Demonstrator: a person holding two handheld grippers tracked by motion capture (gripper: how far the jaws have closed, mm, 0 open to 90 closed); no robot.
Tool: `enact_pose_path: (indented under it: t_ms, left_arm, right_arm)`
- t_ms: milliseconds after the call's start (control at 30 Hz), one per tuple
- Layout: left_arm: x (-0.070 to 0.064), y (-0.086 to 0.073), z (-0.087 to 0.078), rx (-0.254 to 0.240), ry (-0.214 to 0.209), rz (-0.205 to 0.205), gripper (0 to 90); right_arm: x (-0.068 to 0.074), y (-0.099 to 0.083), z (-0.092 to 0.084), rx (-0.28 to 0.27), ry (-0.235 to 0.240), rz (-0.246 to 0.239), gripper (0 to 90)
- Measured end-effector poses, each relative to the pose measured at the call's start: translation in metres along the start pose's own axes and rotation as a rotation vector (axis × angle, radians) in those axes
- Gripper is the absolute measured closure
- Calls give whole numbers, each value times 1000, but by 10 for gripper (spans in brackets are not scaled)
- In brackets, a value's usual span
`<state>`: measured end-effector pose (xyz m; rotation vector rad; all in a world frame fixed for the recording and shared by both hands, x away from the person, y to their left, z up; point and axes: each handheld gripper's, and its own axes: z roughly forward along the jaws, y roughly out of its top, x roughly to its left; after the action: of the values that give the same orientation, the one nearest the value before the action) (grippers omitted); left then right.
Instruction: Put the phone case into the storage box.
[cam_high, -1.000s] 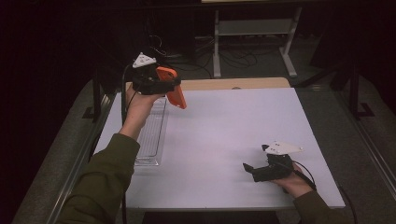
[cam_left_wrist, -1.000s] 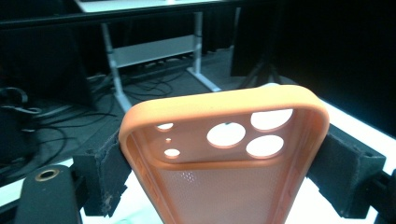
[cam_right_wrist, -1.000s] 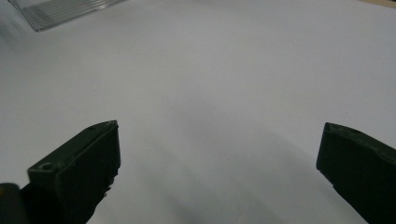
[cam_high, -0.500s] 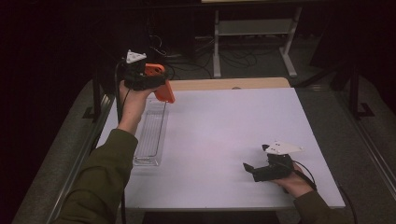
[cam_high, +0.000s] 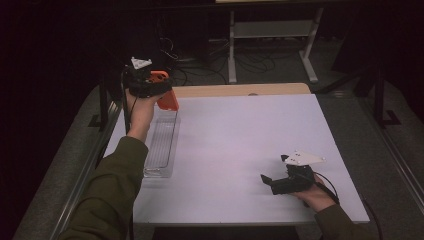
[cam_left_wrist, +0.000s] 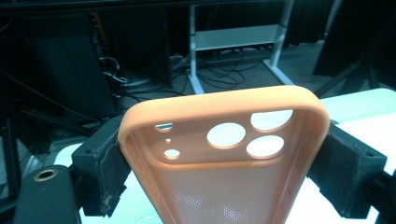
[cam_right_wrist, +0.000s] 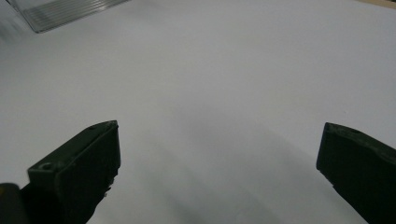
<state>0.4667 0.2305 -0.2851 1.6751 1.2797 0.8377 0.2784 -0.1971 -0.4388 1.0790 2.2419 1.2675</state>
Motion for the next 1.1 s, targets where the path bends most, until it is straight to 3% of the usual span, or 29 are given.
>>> enact_pose_path:
  t_ms: [300, 400, 467, 567, 700, 833, 933, 1100]
  left_arm:
    - [7, -17, 15, 49, 56, -19, 150]
    - [7, -22, 20, 43, 77, -33, 149]
    - [9, -25, 21, 67, 91, -6, 149]
    - [9, -30, 27, 69, 98, -23, 148]
    - [10, -36, 33, 109, 110, -5, 148]
    - [11, -41, 40, 119, 116, -27, 146]
    - [10, -44, 44, 139, 131, -11, 146]
    - [9, -49, 48, 145, 136, -24, 144]
  right_arm:
    - [0, 0, -1, 3, -2, 1, 0]
    - [0, 0, -1, 1, -3, -1, 0]
    - [0, 0, -1, 1, -3, -2, 0]
    - [0, 0, -1, 3, -3, -1, 0]
    - [-1, 0, -1, 1, -3, 0, 0]
    - [-1, 0, -2, 0, -3, -5, 0]
    - [-1, 0, -2, -1, -2, -2, 0]
    - [-1, 0, -3, -3, -3, -4, 0]
